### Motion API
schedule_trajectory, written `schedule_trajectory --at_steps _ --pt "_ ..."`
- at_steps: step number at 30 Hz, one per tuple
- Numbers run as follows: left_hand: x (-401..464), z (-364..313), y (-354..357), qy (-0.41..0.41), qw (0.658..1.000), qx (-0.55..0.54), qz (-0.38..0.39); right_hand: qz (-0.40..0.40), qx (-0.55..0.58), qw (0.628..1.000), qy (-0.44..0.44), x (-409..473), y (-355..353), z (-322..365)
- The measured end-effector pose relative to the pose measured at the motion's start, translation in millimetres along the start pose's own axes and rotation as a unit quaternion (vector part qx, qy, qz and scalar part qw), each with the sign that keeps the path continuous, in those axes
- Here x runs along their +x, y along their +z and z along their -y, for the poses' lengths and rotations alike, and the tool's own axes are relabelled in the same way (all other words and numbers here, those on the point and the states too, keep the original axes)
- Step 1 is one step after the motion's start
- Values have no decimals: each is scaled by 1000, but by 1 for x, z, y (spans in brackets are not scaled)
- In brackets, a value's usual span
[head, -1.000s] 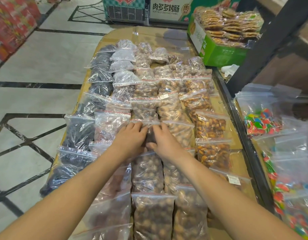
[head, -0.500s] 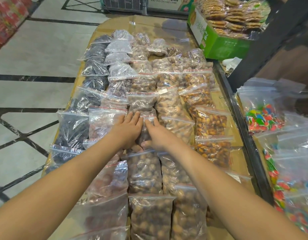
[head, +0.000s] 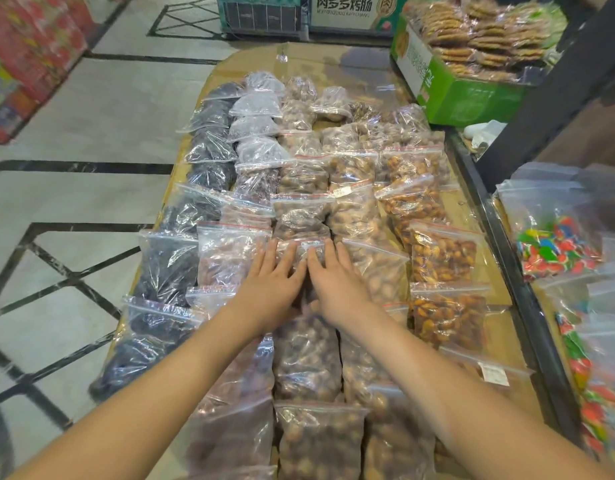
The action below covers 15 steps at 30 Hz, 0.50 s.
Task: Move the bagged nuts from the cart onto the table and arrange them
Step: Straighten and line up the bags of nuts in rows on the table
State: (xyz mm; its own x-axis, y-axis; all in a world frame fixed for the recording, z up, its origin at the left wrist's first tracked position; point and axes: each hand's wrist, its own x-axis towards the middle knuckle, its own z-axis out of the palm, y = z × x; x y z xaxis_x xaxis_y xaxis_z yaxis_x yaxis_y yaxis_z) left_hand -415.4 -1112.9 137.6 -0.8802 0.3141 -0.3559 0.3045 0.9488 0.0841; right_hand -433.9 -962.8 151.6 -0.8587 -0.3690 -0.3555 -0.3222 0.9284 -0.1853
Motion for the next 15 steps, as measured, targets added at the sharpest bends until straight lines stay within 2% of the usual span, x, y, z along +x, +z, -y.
schedule_trajectory --at_steps 4,8,9,12,13,15 --pt "-11 -2 12 13 1000 -7 -3 -64 123 990 -15 -20 23 3" --pt "0 -2 -6 0 996 -69 59 -60 186 981 2 -21 31 0" --pt "6 -2 -15 2 994 -95 45 -55 188 981 5 -17 26 -1" --pt "37 4 -34 8 990 -113 -85 -13 139 990 -2 -2 11 0" --pt "49 6 -36 10 989 -107 -105 10 120 993 1 1 9 3" --pt "71 7 -33 0 992 -97 -81 51 92 994 20 4 9 9"
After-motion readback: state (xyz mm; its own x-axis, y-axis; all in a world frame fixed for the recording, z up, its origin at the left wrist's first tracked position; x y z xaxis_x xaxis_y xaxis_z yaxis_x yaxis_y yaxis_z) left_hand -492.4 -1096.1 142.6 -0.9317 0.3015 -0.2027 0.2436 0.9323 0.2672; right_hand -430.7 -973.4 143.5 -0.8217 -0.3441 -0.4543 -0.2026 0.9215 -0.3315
